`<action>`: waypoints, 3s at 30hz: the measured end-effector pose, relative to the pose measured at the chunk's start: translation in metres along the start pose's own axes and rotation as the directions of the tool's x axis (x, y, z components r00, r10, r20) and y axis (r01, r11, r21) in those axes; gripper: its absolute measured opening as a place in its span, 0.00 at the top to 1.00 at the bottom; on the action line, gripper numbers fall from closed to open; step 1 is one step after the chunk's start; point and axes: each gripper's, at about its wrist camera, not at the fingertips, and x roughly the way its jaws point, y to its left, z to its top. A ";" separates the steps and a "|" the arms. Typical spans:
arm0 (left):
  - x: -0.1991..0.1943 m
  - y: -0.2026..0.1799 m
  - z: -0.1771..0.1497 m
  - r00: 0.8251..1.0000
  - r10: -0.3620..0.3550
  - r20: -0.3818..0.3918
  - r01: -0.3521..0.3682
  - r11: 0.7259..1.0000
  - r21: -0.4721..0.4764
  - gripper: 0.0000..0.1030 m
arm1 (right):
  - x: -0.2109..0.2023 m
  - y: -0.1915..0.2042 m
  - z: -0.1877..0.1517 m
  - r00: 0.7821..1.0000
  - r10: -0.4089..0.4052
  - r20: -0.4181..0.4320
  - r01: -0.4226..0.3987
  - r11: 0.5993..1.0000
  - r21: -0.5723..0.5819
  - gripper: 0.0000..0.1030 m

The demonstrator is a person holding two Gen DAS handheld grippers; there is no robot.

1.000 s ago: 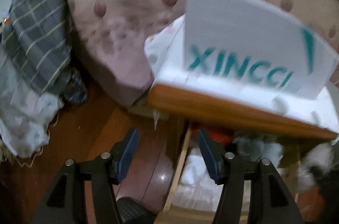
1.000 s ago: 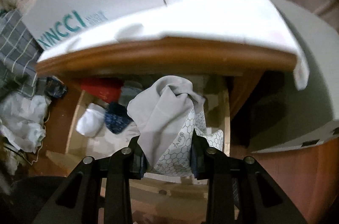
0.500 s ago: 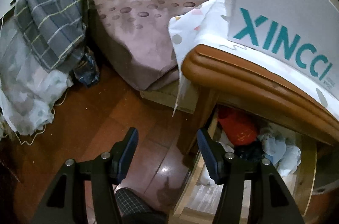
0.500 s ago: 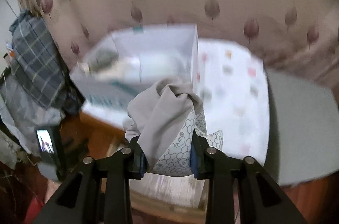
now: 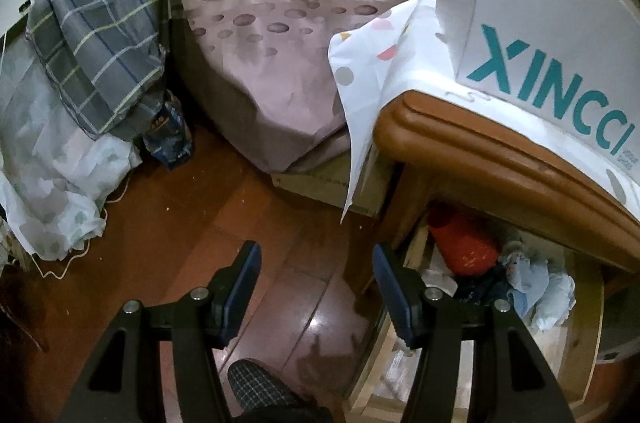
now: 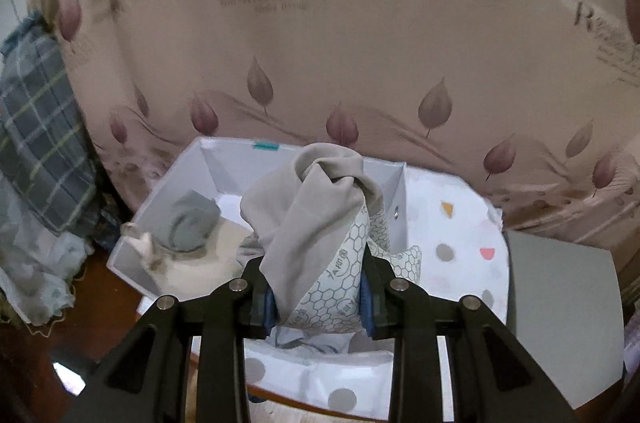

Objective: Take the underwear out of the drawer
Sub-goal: 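Carry the grey patterned underwear into the white box and open the right gripper, then move the right gripper back into the drawer toward the light blue cloth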

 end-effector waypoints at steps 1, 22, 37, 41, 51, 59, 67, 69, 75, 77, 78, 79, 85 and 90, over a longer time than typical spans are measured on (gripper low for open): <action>0.001 0.002 0.001 1.000 -0.002 -0.001 0.002 1.000 -0.007 0.42 | 0.013 0.002 0.000 1.000 -0.003 -0.025 0.003 1.000 0.001 0.72; 0.009 0.003 0.001 0.998 -0.050 -0.045 0.048 0.998 -0.031 0.42 | 0.070 0.013 -0.030 0.989 -0.034 -0.141 0.034 0.999 -0.006 0.34; 0.011 0.004 0.002 0.997 -0.052 -0.064 0.048 0.997 -0.054 0.42 | -0.022 0.016 -0.061 0.999 0.035 -0.003 -0.035 0.990 -0.136 0.22; 0.013 0.009 0.002 0.996 -0.055 -0.068 0.049 0.995 -0.083 0.42 | -0.031 0.013 -0.113 0.998 0.053 -0.037 -0.059 0.977 -0.205 0.22; 0.015 0.013 0.004 0.996 -0.047 -0.076 0.040 0.994 -0.100 0.42 | 0.025 0.010 -0.232 0.959 0.070 -0.276 -0.162 0.931 -0.328 0.27; 0.021 0.013 0.003 0.994 -0.051 -0.096 0.041 0.994 -0.101 0.42 | 0.102 0.016 -0.278 0.924 0.007 -0.382 -0.196 0.867 -0.457 0.30; 0.021 0.003 0.000 0.995 -0.039 -0.095 0.033 0.998 -0.058 0.42 | 0.154 0.018 -0.299 0.932 -0.055 -0.358 -0.178 0.792 -0.584 0.29; 0.022 0.002 -0.001 0.994 -0.041 -0.100 0.036 0.998 -0.051 0.42 | 0.160 0.024 -0.306 0.937 -0.075 -0.342 -0.174 0.750 -0.639 0.29; 0.023 -0.002 -0.002 0.994 -0.039 -0.102 0.036 0.999 -0.030 0.42 | 0.187 0.025 -0.326 0.932 -0.107 -0.345 -0.179 0.694 -0.698 0.31; 0.024 -0.004 -0.003 0.994 -0.041 -0.105 0.039 0.999 -0.024 0.42 | 0.196 0.021 -0.330 0.934 -0.121 -0.335 -0.164 0.689 -0.706 0.31; 0.025 -0.004 -0.003 0.993 -0.043 -0.108 0.041 0.999 -0.021 0.42 | 0.199 0.019 -0.332 0.934 -0.120 -0.336 -0.166 0.688 -0.706 0.31; 0.025 -0.006 -0.003 0.993 -0.044 -0.109 0.043 0.999 -0.017 0.42 | 0.204 0.017 -0.334 0.935 -0.123 -0.332 -0.162 0.686 -0.709 0.30; 0.026 -0.017 -0.006 0.993 -0.046 -0.108 0.051 0.998 0.039 0.42 | 0.231 -0.003 -0.339 0.927 -0.128 -0.352 -0.158 0.719 -0.677 0.29; 0.027 -0.027 -0.010 0.992 -0.062 -0.113 0.072 0.993 0.089 0.42 | 0.235 -0.009 -0.346 0.940 -0.079 -0.332 -0.182 0.706 -0.685 0.31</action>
